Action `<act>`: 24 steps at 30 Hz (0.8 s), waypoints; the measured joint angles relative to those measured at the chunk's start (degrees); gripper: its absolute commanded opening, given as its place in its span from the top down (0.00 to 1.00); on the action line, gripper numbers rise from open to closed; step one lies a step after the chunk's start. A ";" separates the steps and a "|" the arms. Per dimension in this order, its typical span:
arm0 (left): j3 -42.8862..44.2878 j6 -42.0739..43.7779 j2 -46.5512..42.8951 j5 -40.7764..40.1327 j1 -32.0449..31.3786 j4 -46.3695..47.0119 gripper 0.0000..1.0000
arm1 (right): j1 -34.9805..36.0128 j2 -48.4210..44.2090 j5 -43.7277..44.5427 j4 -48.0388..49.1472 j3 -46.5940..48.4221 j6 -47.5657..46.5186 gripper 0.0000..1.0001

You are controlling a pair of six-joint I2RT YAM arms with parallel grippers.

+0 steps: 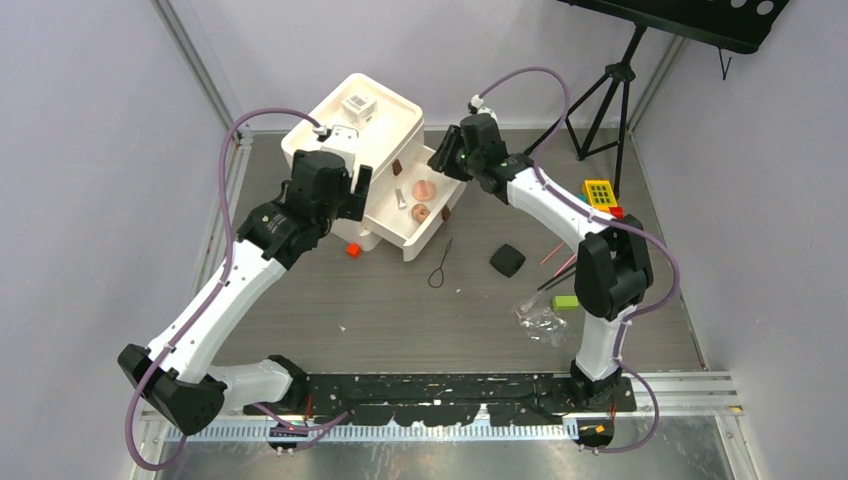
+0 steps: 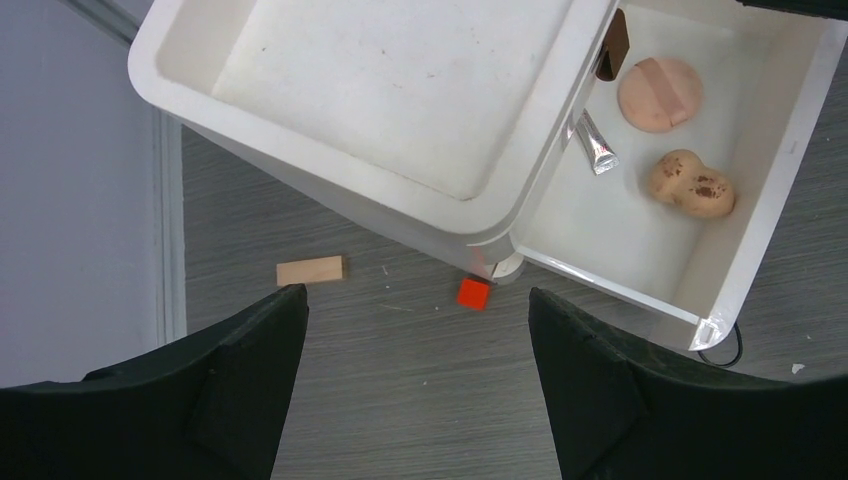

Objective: Organize the makeup
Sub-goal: Place the makeup in the drawer, then pick up the makeup from the center of the board.

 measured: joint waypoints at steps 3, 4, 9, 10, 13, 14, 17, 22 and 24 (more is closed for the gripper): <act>0.00 -0.17 0.00 0.26 0.00 -0.02 0.17 | -0.02 -1.57 1.97 -0.85 -0.09 -1.75 0.57; 0.00 -0.31 0.00 0.31 0.00 -0.02 0.17 | -0.04 -2.49 2.89 -1.09 -0.50 -2.34 0.57; 0.00 -0.96 0.00 0.46 0.02 -0.02 0.17 | -0.66 -9.68 8.09 -4.00 -6.25 -4.85 0.57; 0.00 -1.01 0.00 0.68 0.00 -0.04 0.17 | -0.92 -10.64 9.05 -4.96 -7.04 -5.09 0.56; 0.00 -1.03 0.00 1.09 0.02 -0.04 0.17 | -1.38 -13.44 12.72 -8.28 -10.51 -5.51 0.50; 0.00 -1.07 0.00 1.29 0.02 -0.04 0.17 | -1.49 -14.34 14.14 -9.68 -11.98 -5.60 0.46; 0.00 -1.20 0.00 1.62 0.00 -0.09 0.17 | -1.77 -16.20 17.68 -14.32 -15.89 -5.86 0.42; 0.00 -1.40 0.00 2.43 0.00 -0.20 0.17 | -1.86 -17.97 22.21 -21.18 -21.44 -6.45 0.40; 0.00 -1.49 0.00 2.75 0.00 -0.22 0.17 | -1.86 -18.71 23.82 -23.26 -23.19 -6.36 0.37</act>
